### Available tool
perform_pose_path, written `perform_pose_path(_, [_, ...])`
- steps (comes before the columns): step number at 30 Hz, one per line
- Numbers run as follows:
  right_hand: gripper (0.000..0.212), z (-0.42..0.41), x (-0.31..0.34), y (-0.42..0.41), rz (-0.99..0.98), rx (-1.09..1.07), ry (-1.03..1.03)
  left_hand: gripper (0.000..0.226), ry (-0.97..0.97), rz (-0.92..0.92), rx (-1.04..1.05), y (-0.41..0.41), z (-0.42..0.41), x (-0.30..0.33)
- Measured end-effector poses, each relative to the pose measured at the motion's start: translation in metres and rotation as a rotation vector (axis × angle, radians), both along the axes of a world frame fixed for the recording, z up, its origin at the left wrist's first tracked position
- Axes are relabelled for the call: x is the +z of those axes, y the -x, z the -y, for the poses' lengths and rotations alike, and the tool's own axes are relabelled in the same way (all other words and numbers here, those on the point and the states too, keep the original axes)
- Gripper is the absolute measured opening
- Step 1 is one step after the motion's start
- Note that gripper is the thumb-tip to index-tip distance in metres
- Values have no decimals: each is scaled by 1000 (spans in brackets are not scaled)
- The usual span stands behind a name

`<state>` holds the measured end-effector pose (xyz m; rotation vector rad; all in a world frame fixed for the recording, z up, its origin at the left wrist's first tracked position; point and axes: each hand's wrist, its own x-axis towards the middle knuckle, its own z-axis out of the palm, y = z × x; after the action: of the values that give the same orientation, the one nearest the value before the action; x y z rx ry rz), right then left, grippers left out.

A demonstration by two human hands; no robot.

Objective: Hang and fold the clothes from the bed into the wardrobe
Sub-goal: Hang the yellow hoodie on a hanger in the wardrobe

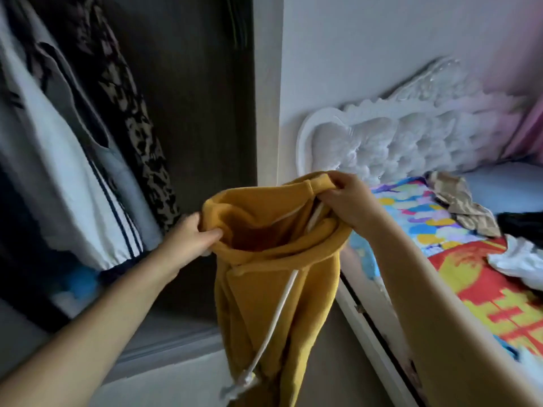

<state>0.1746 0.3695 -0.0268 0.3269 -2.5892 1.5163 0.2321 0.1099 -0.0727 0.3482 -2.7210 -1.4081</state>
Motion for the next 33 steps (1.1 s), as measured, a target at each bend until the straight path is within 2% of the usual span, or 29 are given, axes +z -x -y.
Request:
perform_pose_path(3, [21, 35, 23, 0, -53, 84, -75, 88, 325, -110, 54, -14, 10, -2])
perform_pose_path(4, [22, 44, 27, -1, -70, 104, -87, 103, 392, -109, 74, -19, 2, -3])
perform_pose_path(5, [21, 54, 33, -3, -92, 126, -90, 111, 397, -72, 84, -23, -7, -4])
perform_pose_path(7, [17, 69, 39, -10, -132, 177, -46, 116, 284, 48, 109, -19, -22, -18])
perform_pose_path(9, [15, 79, 44, -17, -163, 235, -2, 103, 133, 75, 191, -13, -23, -35])
perform_pose_path(11, [17, 79, 50, -15, -241, 244, -88, 52, -78, -2, 334, -6, -3, -38])
perform_pose_path(12, [19, 75, 52, -8, -285, 230, -203, 27, -188, -28, 422, -2, 12, -33])
perform_pose_path(13, [21, 69, 53, 0, -305, 205, -362, 18, -286, -37, 493, -2, 24, -21])
perform_pose_path(15, [27, 56, 51, 20, -265, 143, -775, 20, -333, -103, 561, -5, 43, 8])
perform_pose_path(17, [29, 51, 48, 36, -216, 173, -1075, 17, -41, -144, 514, -8, 52, 41])
perform_pose_path(18, [28, 52, 50, 40, -216, 217, -1116, 15, 135, -144, 429, -8, 54, 57])
perform_pose_path(22, [23, 75, 75, 38, -337, 337, -870, 14, 722, 28, 168, -6, 59, 95])
perform_pose_path(23, [23, 84, 80, 38, -394, 347, -788, 15, 833, 79, 120, -3, 61, 94])
perform_pose_path(24, [24, 95, 85, 38, -436, 355, -721, 16, 860, 147, 60, 1, 64, 88])
perform_pose_path(25, [24, 107, 87, 38, -458, 363, -674, 16, 809, 217, 3, 5, 66, 79])
perform_pose_path(26, [24, 118, 87, 39, -464, 372, -646, 14, 639, 297, -23, 10, 69, 67])
perform_pose_path(28, [24, 144, 86, 49, -456, 381, -617, 15, 143, 338, 60, 18, 79, 54])
perform_pose_path(30, [24, 167, 85, 64, -431, 387, -642, 22, -215, 177, 255, 34, 100, 50])
perform_pose_path(33, [21, 198, 82, 95, -334, 498, -823, 18, -555, -67, 446, 67, 135, 61])
